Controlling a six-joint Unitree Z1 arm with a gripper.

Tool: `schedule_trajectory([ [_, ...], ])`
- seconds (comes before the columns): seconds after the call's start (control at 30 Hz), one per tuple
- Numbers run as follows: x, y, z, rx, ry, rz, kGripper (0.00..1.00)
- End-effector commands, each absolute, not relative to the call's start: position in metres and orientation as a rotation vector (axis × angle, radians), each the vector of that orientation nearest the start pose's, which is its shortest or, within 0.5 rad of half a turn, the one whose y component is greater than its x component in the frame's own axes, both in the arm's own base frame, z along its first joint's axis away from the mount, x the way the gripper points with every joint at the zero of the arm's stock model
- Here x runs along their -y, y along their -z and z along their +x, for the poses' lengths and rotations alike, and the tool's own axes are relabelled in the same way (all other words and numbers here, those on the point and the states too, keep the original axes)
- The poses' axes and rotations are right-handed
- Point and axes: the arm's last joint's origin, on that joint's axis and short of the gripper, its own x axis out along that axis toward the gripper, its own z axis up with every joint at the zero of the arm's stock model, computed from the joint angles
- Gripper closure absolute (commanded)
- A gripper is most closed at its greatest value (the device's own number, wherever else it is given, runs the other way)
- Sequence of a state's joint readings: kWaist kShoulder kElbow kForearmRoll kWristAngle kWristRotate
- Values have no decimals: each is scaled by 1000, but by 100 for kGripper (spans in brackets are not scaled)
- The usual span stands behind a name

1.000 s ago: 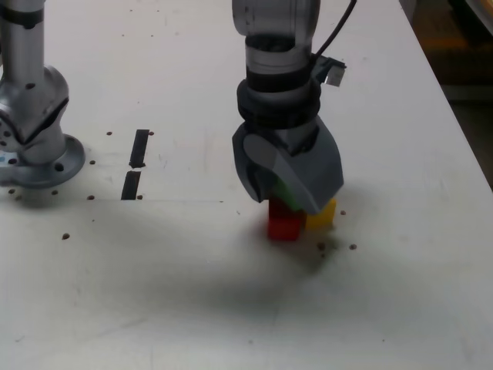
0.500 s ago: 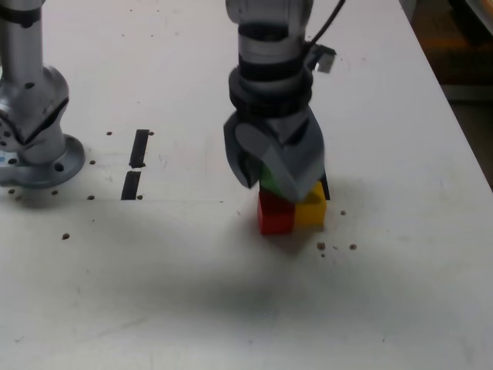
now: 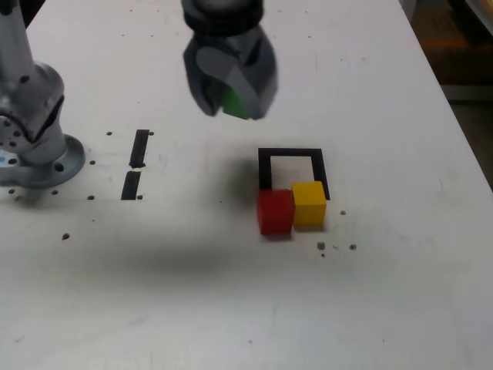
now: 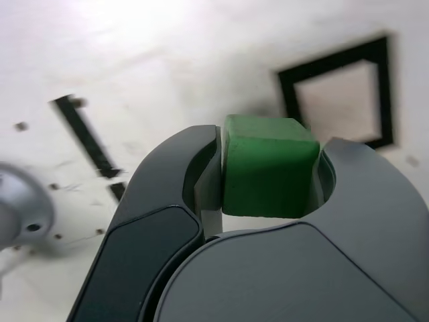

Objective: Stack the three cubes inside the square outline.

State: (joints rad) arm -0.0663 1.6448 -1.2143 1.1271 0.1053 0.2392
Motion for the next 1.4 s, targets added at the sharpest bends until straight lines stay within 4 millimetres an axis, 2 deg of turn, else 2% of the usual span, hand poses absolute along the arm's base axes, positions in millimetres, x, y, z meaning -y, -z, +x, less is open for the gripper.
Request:
schedule_trajectory([
  [0.0,4,-290,245,-1556,135,286,80],
  [0.17,-15,-270,239,-1574,106,212,79],
  [0.4,-25,-248,243,-1579,129,162,78],
  [0.53,-29,-230,241,-1591,149,105,68],
  [0.63,-29,-225,241,-1595,161,97,57],
  [0.77,-29,-223,240,-1595,188,112,43],
  [0.93,-28,-222,239,-1589,228,129,33],
  [1.13,-27,-224,234,-1579,255,153,16],
  [1.37,-22,-248,223,-1488,224,244,10],
])
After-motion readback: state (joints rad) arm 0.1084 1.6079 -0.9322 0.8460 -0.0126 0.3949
